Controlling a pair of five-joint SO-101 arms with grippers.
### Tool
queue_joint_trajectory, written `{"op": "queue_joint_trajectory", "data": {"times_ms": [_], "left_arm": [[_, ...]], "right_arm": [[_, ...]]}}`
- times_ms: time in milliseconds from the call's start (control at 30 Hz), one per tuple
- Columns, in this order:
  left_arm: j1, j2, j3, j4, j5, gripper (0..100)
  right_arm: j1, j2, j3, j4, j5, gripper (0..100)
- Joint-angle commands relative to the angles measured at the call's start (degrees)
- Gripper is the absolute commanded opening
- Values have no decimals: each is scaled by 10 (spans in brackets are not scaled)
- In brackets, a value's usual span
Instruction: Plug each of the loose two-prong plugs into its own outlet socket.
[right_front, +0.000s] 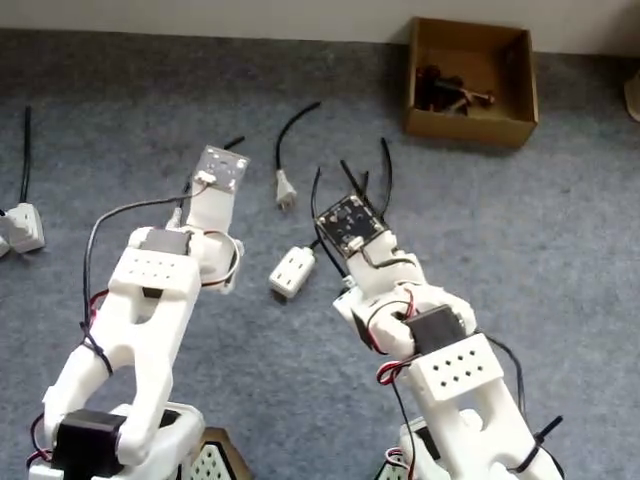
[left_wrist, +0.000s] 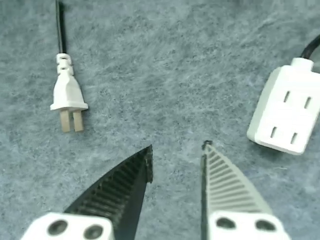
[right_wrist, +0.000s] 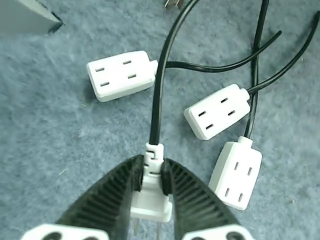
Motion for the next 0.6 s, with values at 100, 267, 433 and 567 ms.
{"op": "queue_joint_trajectory", "data": {"times_ms": [100,267,433,567], "left_arm": [[25,-26,-9,-9,-64,26],[26,-26,-5,-34,-64,21],[54,-26,-3,-41,-65,21],[92,-25,-2,-40,-65,21]], "right_arm": [[-5,-15,-3,-20,-6,5],[4,-15,-3,-20,-3,5],[1,-15,-3,-20,-2,5],[-29,-15,-3,-21,-2,5]]}}
